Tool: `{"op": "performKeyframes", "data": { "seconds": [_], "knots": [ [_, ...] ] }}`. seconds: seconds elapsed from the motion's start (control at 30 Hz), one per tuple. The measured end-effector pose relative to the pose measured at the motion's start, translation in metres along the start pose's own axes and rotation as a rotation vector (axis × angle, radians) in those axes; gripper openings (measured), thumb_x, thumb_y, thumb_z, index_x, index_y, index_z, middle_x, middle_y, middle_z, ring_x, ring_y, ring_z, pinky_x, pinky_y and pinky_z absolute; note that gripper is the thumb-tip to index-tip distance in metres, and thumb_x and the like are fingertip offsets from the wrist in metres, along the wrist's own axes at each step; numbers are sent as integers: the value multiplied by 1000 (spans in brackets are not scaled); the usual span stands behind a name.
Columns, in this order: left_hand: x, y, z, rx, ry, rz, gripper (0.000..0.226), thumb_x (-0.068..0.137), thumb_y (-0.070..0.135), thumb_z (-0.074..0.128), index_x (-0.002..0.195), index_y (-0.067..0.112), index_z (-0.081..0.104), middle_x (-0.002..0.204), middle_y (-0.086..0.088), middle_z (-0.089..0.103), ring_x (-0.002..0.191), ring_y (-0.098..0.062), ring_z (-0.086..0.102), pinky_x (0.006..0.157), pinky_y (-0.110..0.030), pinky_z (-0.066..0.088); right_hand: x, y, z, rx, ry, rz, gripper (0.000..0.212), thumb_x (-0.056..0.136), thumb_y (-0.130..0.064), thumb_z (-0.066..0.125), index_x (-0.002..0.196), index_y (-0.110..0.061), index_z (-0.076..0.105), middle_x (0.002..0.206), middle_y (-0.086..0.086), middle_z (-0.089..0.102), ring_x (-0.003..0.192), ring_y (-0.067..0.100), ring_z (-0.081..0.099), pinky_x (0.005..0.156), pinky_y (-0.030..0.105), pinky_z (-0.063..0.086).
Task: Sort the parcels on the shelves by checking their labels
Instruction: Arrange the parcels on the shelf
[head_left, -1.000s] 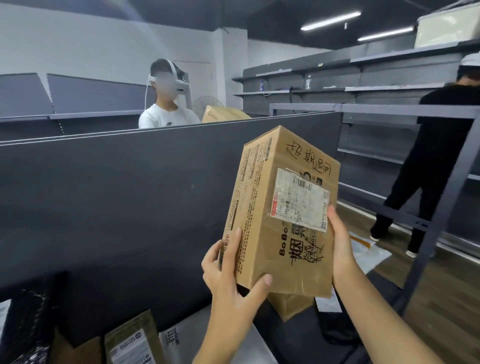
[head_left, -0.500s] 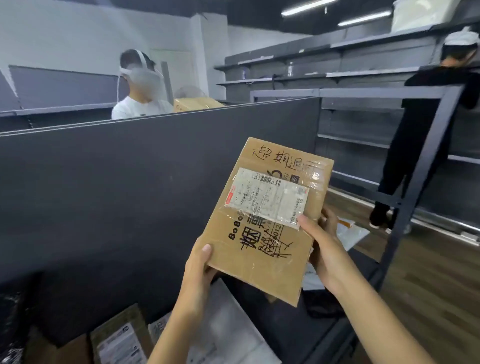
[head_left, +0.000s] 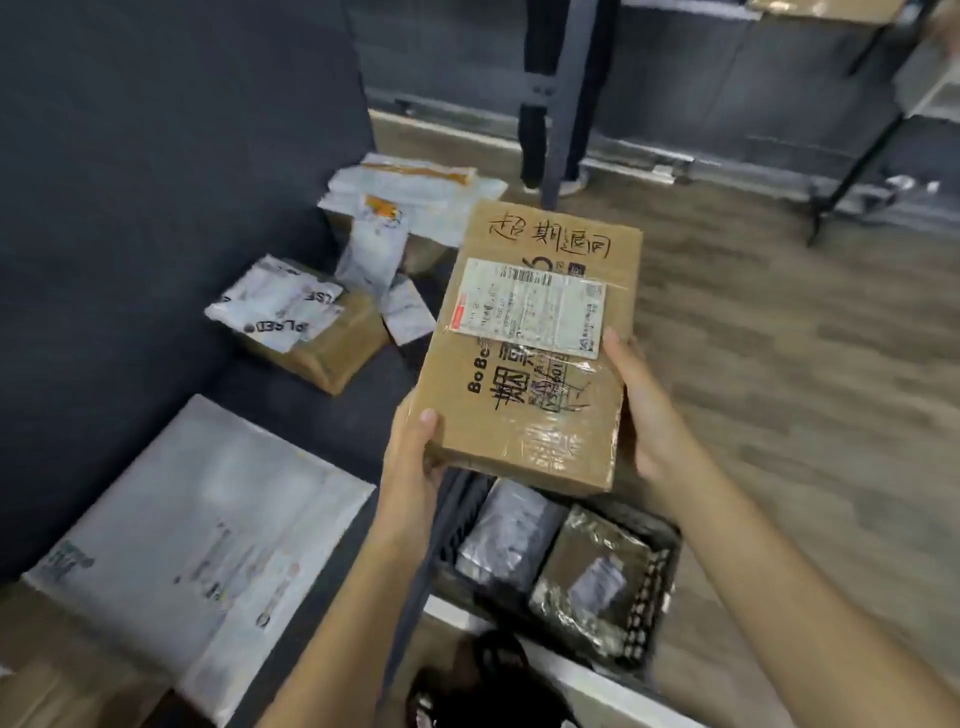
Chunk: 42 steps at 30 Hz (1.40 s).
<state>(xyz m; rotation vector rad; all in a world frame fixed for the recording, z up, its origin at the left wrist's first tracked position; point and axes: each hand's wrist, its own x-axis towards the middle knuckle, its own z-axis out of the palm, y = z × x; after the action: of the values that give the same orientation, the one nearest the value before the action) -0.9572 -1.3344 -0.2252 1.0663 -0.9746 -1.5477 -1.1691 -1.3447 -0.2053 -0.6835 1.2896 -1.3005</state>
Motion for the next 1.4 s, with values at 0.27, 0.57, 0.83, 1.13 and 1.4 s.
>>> {"op": "performKeyframes", "data": {
  "seconds": [0.27,0.57,0.83,1.13,1.4],
  "knots": [
    [13,-92,27,138,-181,-246,50,75,48,56,122,31,57,123,7,64,118,-14,57,99,-36,42,-28,100,-90,269,265,193,86,67,-48,78,140,-23,40,130,10,60,118,30,59,96,52,48],
    [83,-233,25,365,-417,-479,29,77,39,56,103,35,67,112,6,67,108,-18,59,97,-36,44,-57,264,-150,698,471,386,80,67,-33,80,138,-24,45,132,12,59,116,33,58,75,50,54],
    [98,-438,30,425,-462,-585,58,87,24,65,121,61,36,123,18,56,119,-14,52,99,-40,44,11,428,-174,969,809,295,72,77,-28,71,142,-27,39,133,14,57,120,36,55,89,62,48],
    [130,-572,14,632,-516,-649,70,97,19,49,145,50,10,145,12,40,131,-19,43,109,-45,36,54,532,-227,963,780,410,29,88,-12,58,113,-24,57,99,7,73,109,33,58,98,57,44],
    [146,-608,24,798,-498,-632,73,98,13,45,146,43,0,153,6,23,128,-19,38,101,-57,42,58,546,-271,1005,802,518,32,96,-19,47,125,-6,54,126,18,61,120,34,56,86,42,54]
  ]
}}
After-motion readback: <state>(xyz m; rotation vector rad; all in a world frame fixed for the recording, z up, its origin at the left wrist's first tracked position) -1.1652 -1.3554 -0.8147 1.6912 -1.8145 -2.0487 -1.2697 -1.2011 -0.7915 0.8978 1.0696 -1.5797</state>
